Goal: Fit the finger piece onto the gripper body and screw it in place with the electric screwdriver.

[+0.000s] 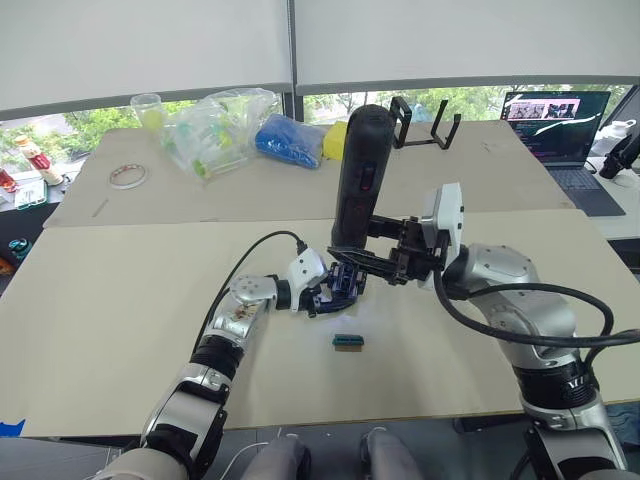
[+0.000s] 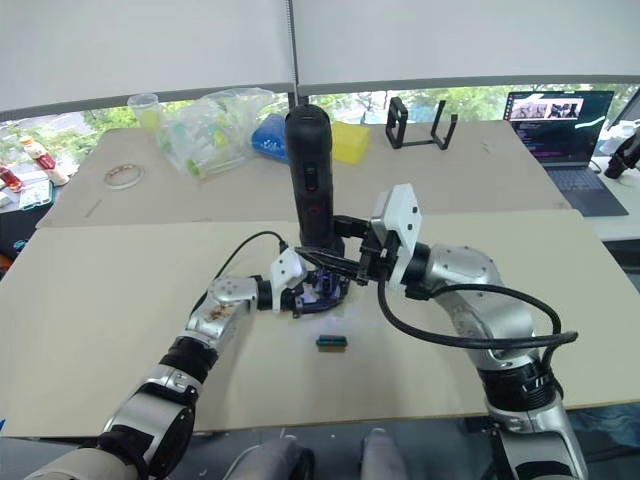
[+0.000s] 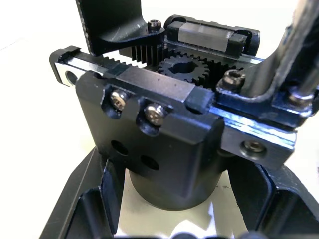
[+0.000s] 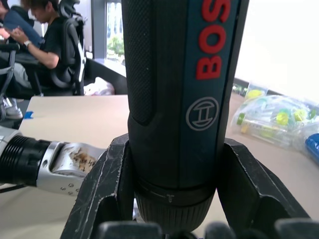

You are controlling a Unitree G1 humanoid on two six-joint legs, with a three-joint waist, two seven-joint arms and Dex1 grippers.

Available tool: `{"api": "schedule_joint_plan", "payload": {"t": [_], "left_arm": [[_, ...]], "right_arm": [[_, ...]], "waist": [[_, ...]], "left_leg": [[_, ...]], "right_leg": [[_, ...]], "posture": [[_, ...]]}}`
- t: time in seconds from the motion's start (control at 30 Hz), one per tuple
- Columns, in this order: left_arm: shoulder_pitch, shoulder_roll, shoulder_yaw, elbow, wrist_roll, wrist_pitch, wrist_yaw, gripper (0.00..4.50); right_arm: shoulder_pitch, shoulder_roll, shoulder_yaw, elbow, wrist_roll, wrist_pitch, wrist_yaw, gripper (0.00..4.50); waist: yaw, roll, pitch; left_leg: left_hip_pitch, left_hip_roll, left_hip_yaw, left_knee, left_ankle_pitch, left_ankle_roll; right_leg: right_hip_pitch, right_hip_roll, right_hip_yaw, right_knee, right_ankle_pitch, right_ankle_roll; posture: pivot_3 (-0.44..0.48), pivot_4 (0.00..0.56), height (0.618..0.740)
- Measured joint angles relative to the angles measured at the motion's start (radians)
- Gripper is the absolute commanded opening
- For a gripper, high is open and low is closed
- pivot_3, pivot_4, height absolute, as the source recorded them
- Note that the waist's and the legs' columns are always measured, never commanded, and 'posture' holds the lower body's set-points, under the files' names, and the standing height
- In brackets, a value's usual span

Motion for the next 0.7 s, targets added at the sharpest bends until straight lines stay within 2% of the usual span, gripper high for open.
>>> {"api": "schedule_joint_plan", "payload": {"t": [0.3,0.43,0.7], "left_arm": [[-0.002,-0.005,0.002,-0.007,-0.007,-0.003,-0.005,2.45],[-0.012,-0.007,0.012,-0.024,-0.032,-0.004,-0.004,2.45],[-0.009,-0.007,0.007,-0.024,-0.035,-0.006,-0.003,2.45]], "right_arm": [[-0.093,-0.001,-0.014,-0.008,0.061,0.164,-0.042,1.91],[-0.154,0.012,-0.017,-0.002,0.075,0.209,-0.062,1.91],[-0.141,0.010,-0.037,-0.002,0.088,0.221,-0.054,1.91]], "waist": [[0.004,0.000,0.002],[0.003,0.000,0.002],[0.000,0.000,0.002]], "left_leg": [[-0.006,0.000,0.000,0.000,0.000,0.000],[-0.016,0.000,0.000,0.003,0.001,-0.001],[-0.018,-0.001,0.000,0.003,0.001,0.000]], "right_leg": [[-0.006,-0.002,0.000,0.000,0.000,0.000],[-0.017,-0.003,0.000,0.002,0.000,0.000],[-0.018,-0.004,-0.003,0.002,0.000,0.000]], "posture": [[0.000,0.150,0.740],[0.000,0.150,0.740],[0.000,0.150,0.740]]}}
